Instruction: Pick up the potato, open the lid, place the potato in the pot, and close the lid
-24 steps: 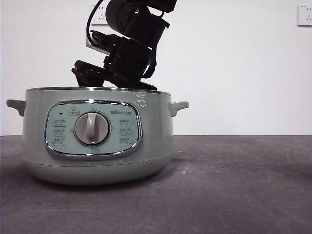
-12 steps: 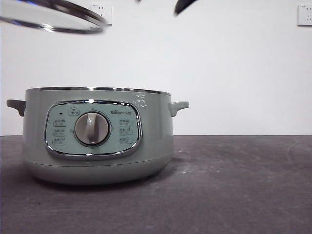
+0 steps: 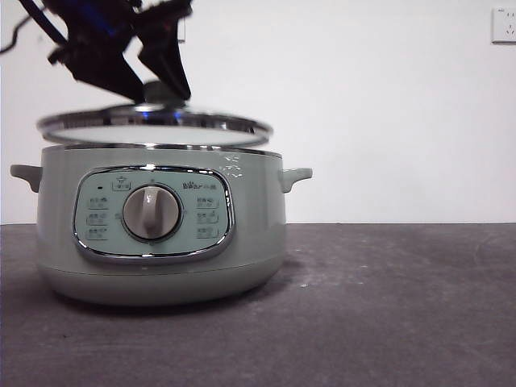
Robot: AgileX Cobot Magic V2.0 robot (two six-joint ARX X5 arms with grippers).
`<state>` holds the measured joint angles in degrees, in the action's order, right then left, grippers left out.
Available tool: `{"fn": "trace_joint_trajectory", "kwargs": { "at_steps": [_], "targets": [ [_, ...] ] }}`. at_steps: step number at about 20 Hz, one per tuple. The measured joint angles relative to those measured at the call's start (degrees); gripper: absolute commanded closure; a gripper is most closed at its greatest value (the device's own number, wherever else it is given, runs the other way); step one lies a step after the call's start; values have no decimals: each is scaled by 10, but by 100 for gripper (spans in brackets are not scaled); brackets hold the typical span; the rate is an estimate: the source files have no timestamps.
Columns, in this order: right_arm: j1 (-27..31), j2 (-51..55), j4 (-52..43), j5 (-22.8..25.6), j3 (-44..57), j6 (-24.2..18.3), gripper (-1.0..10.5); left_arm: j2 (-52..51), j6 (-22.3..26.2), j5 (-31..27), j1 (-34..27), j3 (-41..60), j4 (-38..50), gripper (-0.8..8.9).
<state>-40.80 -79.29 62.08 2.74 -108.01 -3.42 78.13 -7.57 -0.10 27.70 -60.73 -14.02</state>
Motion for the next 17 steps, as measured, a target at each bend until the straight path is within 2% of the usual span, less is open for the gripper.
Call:
{"fn": "trace_joint_trajectory", "kwargs": {
  "at_steps": [3, 13, 17],
  "targets": [
    [0, 2, 12, 35, 0, 0, 476, 17, -5, 10, 0, -1, 15, 821],
    [0, 2, 16, 35, 0, 0, 476, 15, 0, 18, 11, -11, -31, 821],
    [0, 2, 16, 35, 0, 0, 476, 15, -16, 16, 21, -11, -36, 821]
  ]
}}
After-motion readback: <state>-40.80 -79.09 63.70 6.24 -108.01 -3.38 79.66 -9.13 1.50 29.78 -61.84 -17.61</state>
